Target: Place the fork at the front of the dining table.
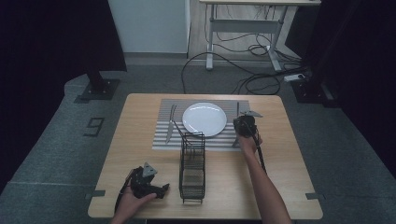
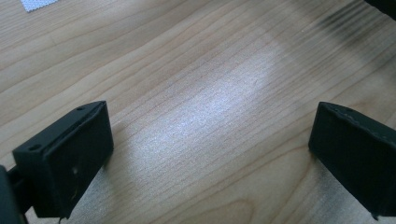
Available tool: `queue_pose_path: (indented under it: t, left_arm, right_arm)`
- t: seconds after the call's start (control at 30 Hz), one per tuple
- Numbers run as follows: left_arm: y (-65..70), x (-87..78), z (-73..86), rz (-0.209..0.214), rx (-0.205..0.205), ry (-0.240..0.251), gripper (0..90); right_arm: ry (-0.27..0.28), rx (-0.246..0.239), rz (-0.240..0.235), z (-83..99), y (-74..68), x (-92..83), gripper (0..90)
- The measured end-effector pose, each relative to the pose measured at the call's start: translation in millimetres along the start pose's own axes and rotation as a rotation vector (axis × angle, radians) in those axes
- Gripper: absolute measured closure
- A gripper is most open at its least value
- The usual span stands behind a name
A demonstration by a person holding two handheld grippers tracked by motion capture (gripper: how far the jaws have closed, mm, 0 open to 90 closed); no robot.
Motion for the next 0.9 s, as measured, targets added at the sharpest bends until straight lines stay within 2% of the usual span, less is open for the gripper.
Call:
queue_pose_path:
  t: [0.07,0.37,0.5,0.57,0.9]
  left_arm:
    - [0.0,0.1,-0.1,0.001,0.001,0.000,0.0]
    - [0.0,0.1,-0.1,0.001,0.001,0.000,0.0]
    - [0.0,0.1,-0.1,0.001,0.001,0.000,0.0]
    - [0.0,0.1,-0.2,0.001,0.001,0.000,0.0]
    - [0.0,0.2,-0.2,0.002,0.002,0.000,0.0]
  right_arm:
    - [-0.019,0.005,0.005,2.1,2.2,4.7,83.6]
    - [-0.039,0.004,-0.002,0.5,-2.1,12.0,84.4]
    - [-0.043,0.018,-0.005,1.1,-2.4,14.7,84.7]
    - [-0.048,0.045,-0.005,3.0,-0.5,16.9,84.6]
    - [-0.073,0.063,-0.006,6.7,1.9,22.0,84.3]
Point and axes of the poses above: each handheld gripper's, and its own axes: x roughly forward along the jaws, z roughly out of its underside, y roughly to its right, the point moved 6 cm from there along x, roughly forward along the jaws, and after that the axes turned 12 degrees about -x, right-handed, at the moved point
